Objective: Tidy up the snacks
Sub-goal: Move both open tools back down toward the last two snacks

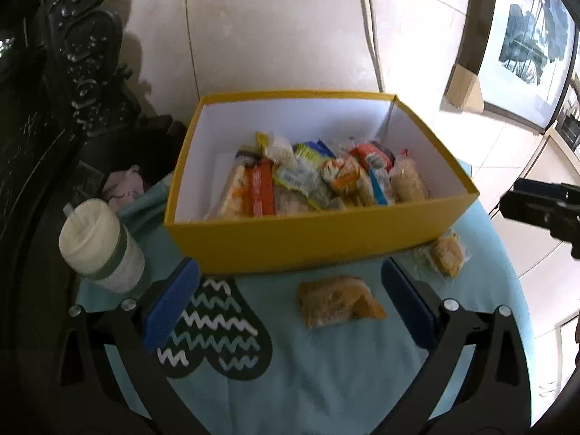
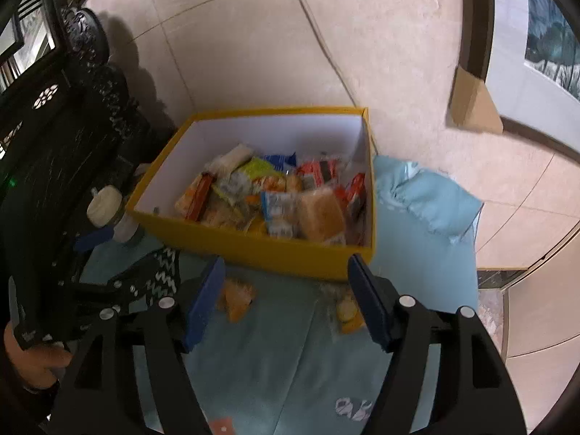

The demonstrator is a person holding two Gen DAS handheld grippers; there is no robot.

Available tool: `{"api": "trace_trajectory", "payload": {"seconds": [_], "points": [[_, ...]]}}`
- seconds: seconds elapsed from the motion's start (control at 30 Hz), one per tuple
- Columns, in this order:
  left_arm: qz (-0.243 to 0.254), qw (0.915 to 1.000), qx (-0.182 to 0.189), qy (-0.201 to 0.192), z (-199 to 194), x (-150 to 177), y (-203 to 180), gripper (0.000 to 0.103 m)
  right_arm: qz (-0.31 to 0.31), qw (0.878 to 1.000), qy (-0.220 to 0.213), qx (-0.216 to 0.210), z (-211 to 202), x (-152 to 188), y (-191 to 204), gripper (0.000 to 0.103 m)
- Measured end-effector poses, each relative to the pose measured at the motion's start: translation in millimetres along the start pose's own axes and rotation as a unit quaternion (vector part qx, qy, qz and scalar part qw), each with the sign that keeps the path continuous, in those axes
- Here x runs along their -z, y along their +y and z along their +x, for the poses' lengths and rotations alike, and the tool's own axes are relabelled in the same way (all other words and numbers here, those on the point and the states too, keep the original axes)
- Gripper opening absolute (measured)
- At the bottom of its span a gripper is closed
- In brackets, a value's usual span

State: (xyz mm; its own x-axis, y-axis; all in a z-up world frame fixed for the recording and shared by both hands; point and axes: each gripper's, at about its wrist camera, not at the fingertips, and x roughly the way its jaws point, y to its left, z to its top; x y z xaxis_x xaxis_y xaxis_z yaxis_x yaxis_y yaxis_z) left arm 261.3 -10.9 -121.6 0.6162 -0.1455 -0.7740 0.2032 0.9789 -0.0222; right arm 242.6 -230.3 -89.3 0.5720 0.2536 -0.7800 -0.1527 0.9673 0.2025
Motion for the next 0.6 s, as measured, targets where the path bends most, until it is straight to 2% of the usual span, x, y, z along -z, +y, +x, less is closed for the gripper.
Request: {"api": "trace_trajectory", "payload": {"seconds": [0.2, 0.43, 0.6], "points": [[0.004, 0.9999, -0.002, 0.011, 5, 25, -3, 0.101, -0.001, 1.0, 0.011, 0.01, 2, 35, -2, 0.081], [0.019, 0.999, 0.003, 0.039, 28, 55, -18, 0.101, 0.013, 0.998, 0.042, 0.044, 22, 71, -26, 0.081], [0.021, 0.9983, 0.008, 0.055, 47, 66, -24, 0.101, 0.023, 0.997, 0.055, 0.055, 35, 82, -39, 0.081]]}}
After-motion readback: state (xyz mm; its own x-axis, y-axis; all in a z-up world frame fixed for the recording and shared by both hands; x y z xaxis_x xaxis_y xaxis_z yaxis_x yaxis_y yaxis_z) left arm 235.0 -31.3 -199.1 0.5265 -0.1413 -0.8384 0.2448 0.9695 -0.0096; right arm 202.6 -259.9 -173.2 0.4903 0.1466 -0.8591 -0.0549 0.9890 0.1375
